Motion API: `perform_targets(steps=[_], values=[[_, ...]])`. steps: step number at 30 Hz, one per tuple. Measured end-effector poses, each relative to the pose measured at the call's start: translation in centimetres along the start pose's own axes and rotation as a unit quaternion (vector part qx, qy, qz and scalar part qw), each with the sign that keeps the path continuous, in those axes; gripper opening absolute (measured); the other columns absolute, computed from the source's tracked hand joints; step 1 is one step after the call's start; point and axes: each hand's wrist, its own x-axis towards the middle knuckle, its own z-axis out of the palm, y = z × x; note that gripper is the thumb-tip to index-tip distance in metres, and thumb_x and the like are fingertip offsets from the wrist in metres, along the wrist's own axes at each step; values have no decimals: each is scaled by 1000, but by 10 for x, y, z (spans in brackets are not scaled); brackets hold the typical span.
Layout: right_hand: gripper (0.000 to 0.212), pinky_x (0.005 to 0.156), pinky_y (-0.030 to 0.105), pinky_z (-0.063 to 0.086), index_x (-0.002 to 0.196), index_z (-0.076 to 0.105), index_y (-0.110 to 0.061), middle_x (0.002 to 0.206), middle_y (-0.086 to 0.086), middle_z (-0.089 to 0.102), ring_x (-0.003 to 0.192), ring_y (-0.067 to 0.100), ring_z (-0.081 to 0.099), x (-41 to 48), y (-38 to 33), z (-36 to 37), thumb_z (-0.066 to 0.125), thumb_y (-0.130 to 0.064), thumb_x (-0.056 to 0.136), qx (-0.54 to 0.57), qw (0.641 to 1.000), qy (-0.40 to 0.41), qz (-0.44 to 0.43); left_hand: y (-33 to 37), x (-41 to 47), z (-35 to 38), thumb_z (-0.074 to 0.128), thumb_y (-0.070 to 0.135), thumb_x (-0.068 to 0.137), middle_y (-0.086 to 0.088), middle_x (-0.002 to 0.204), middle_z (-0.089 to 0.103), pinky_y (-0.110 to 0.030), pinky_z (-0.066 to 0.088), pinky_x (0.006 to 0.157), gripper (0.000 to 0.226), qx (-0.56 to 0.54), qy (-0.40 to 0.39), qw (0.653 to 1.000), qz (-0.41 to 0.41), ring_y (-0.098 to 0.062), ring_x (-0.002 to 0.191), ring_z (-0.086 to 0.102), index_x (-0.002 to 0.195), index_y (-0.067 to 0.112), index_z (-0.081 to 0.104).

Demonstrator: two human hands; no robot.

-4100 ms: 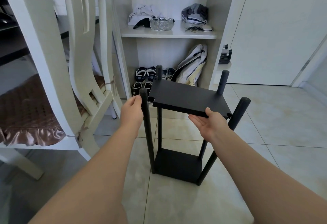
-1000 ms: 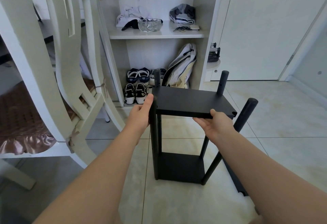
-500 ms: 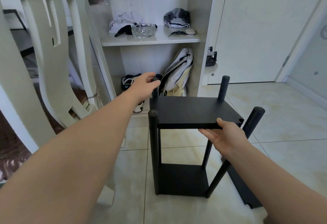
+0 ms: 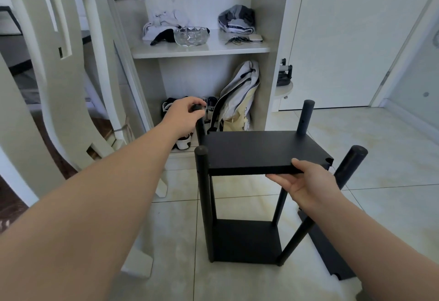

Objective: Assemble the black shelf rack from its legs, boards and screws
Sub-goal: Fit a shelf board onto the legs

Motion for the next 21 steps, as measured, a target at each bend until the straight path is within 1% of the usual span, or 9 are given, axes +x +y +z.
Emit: perform_targets(steps=[5,8,10,13,15,17,19,20,21], values=[[19,69,52,62,120,54,3,114,28,68,90,47,73,1,5,2,49,3,102,0,1000,-1,-6,1,-7,3,65,13,94,-1,117,67,-24,42,92,20,-21,1,1000,-6,-14,108,61,109,26,68],[20,69,52,63,121,54,3,115,27,68,89,46,73,3,5,1,49,3,102,-6,1000,-7,-16,1,-9,4,66,15,94,-2,118,67,-33,47,99,23,-29,4,999,-17,-18,111,62,114,27,69],[23,71,52,62,124,54,4,116,27,68,92,46,73,4,6,0,49,2,102,-7,1000,-11,-18,2,-10,4,65,17,94,-3,119,67,-39,49,100,25,-43,3,999,-31,-20,111,63,115,29,69],[24,71,52,62,126,54,3,117,26,69,93,45,73,5,7,-1,49,2,102,-6,1000,-15,-19,2,-13,3,63,16,95,-4,125,65,-38,49,100,29,-58,-5,997,-46,-19,114,61,121,29,67],[25,69,50,63,126,54,2,117,26,69,93,44,73,6,7,-2,49,1,102,-5,1000,-17,-16,3,-16,2,62,15,95,-5,129,63,-33,52,92,37,-74,-8,996,-56,-15,109,62,130,27,63],[25,69,50,63,127,54,2,116,26,69,93,44,73,7,7,-3,49,1,103,-5,1000,-20,-11,4,-20,1,59,12,96,-6,129,61,-23,52,67,43,-86,-11,994,-66,-11,85,61,137,27,58],[24,68,50,63,127,54,1,117,26,69,93,44,73,6,7,-3,48,0,103,-3,1000,-25,-5,8,-27,2,58,11,97,-6,124,61,-17,45,48,45,-88,-3,993,-77,-11,66,52,140,25,56],[24,68,49,63,126,54,0,118,26,69,93,44,73,5,6,-4,48,0,103,0,1000,-27,-3,12,-31,1,57,13,98,-4,120,62,-16,44,46,45,-95,10,992,-86,-11,65,50,141,23,55],[24,67,49,63,127,53,0,119,26,68,94,44,73,5,6,-3,48,0,103,2,1000,-29,0,18,-36,0,58,15,98,-1,114,62,-16,46,49,43,-110,30,989,-97,-11,68,52,141,21,56]])
